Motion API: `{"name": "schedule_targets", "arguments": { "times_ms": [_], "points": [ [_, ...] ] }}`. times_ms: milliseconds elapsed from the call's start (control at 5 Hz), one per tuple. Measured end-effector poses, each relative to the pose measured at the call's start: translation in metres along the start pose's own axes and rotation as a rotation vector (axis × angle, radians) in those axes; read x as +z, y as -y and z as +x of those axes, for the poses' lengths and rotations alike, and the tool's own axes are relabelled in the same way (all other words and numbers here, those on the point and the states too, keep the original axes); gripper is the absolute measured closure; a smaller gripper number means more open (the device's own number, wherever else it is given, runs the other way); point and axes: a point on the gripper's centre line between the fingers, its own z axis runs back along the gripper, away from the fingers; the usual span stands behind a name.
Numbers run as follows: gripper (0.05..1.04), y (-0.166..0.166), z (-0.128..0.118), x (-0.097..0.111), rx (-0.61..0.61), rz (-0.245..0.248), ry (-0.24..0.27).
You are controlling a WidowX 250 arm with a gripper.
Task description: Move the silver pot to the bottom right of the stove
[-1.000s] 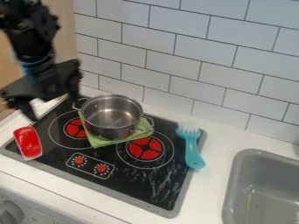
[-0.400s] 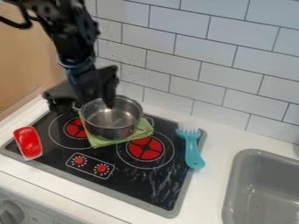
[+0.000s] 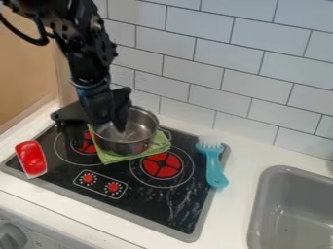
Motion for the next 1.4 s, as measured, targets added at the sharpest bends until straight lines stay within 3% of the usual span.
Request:
{"name": "schedule_targets", "arguments": {
  "times_ms": [200, 400, 600, 800, 1000, 1400],
  "points": [
    [0.143, 0.0040, 0.0027, -0.0092, -0.002, -0.031, 0.019],
    [0.455, 0.0019, -0.0046, -0.0095, 0.034, -0.017, -0.027],
    [0.763, 0.0038, -0.0035, -0.0125, 0.025, -0.027, -0.017],
    [0.955, 0.0046, -0.0043, -0.0130, 0.015, -0.028, -0.017],
    [1.018, 0.0046, -0.0053, -0.0128, 0.019, -0.025, -0.019],
    [1.021, 0.0053, -0.0022, -0.0123, 0.016, -0.025, 0.008]
  ]
}}
